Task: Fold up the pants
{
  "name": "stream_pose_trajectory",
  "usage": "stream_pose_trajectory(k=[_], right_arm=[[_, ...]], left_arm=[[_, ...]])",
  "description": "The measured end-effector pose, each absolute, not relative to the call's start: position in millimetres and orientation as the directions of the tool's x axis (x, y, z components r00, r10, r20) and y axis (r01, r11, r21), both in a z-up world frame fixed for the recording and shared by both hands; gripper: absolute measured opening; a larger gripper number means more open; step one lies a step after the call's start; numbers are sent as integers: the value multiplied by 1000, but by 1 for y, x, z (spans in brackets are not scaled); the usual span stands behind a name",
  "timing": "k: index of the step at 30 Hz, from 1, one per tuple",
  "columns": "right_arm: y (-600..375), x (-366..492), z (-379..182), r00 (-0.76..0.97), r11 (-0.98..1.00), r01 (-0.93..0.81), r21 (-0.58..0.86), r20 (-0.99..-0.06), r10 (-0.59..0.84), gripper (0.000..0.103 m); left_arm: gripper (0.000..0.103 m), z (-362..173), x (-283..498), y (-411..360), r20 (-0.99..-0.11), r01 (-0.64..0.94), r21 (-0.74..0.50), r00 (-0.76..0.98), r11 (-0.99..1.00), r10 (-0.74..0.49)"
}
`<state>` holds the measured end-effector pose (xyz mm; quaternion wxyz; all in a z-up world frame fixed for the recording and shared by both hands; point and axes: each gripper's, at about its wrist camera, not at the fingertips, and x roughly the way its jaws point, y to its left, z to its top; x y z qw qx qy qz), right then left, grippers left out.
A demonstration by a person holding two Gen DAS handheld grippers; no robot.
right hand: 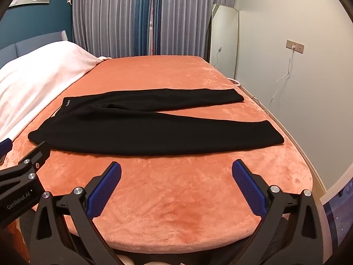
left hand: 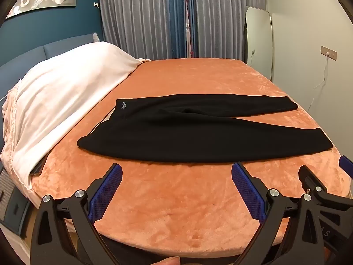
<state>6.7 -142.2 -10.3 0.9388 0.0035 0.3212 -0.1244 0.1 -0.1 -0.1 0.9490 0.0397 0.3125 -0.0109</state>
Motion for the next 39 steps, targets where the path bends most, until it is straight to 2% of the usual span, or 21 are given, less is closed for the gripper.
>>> stream_pose_trajectory(k=[39], right_arm=[[-138,13,-5,767,971,228,-74,-601,-226,98]], left_arm=[[98,2,2,4,-594,39,66,804,997,8]])
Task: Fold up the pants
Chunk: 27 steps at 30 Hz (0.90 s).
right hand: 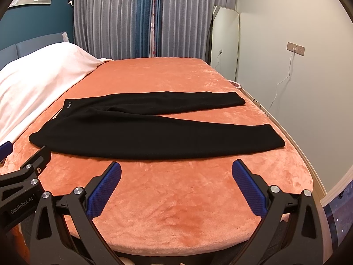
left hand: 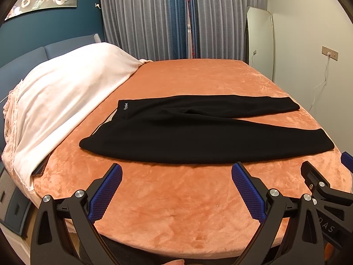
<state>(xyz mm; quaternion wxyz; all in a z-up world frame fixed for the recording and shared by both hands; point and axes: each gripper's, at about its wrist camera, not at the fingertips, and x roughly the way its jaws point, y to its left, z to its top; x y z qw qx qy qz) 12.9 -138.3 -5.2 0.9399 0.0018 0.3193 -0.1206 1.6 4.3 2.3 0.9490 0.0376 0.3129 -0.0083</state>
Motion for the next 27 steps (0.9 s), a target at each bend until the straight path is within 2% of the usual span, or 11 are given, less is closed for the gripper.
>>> stream_pose_trajectory(k=[27], right_arm=[[-139,10,-10,764,969,237,-68,-603,-229,98]], left_arm=[[98,-1,2,6,-601,46,73,799,996,7]])
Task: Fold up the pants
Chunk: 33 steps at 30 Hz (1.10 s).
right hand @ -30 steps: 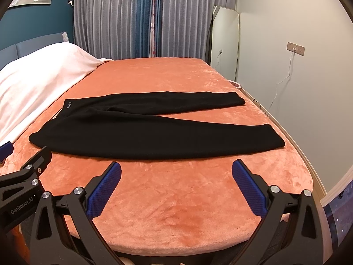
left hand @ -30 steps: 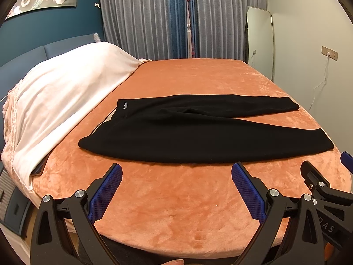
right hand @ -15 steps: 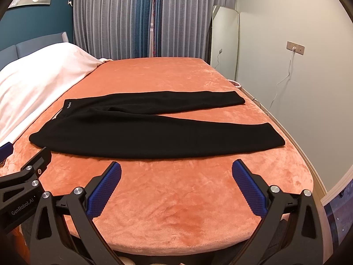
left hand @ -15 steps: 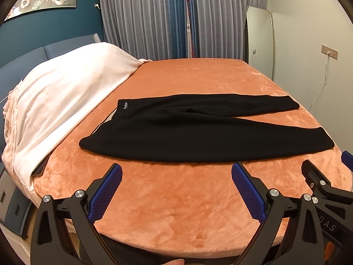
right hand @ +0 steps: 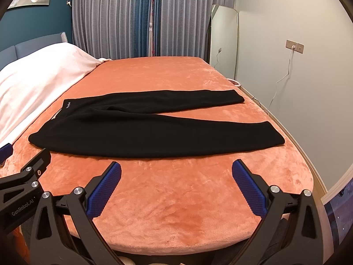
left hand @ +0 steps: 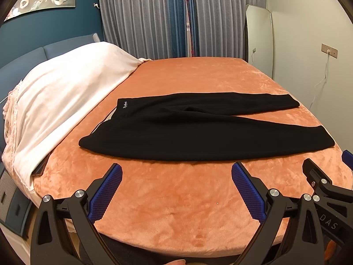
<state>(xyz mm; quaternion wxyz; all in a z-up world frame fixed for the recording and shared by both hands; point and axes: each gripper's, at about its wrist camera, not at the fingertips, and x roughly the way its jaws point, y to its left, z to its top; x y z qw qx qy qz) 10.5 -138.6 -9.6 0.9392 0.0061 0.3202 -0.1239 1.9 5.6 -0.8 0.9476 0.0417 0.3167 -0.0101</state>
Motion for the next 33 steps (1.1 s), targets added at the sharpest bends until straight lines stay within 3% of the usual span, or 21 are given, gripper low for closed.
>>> stream_pose_trajectory(k=[33], right_arm=[[-144,13,-16,755,971,231,-64,-618,-221,98]], left_arm=[[98,-6,3,4,-606,52,82,796,995,8]])
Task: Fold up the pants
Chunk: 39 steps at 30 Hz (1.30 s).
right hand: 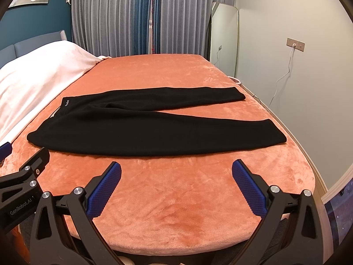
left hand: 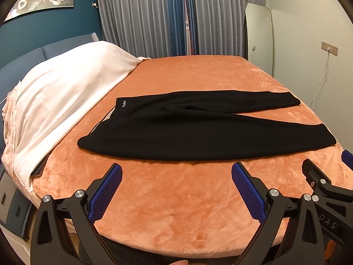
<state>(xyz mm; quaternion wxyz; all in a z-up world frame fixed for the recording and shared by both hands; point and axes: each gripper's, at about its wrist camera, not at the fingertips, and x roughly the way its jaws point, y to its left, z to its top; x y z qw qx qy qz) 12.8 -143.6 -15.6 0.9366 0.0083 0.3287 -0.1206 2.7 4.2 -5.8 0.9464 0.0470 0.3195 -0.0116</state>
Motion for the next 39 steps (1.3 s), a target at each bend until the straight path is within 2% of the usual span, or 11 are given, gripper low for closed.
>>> stream_pose_trajectory(k=[12,17,24,29,33,37,39], right_arm=[[-166,31,-23,742,973,222,-57,-638,-207,98],[-228,72,-15,771,975,220,-24,-608,-189,98],[-344,183,-13,771,967,252,-42,-595,-227,98],[-407,274,-29,771,972,225,-63,-598,-218,98],[-461,345,-55,726,969,244,-40,-655,-210,98],[-512,393,-82,685,952,303,53,-707,-178,98],[-533,412,-95,666,937,332,106,-730,-153,98]], left_arm=[[98,-12,22,2,-621,64,83,784,995,1],[98,-13,60,16,-636,76,5,770,997,-55],[98,-26,144,34,-690,56,-101,715,993,-110],[96,-35,202,28,-696,75,-79,710,994,-108],[96,-43,247,30,-675,80,-102,726,992,-128],[96,-43,282,46,-599,29,-128,794,991,-100],[96,-44,302,55,-601,16,-145,793,989,-101]])
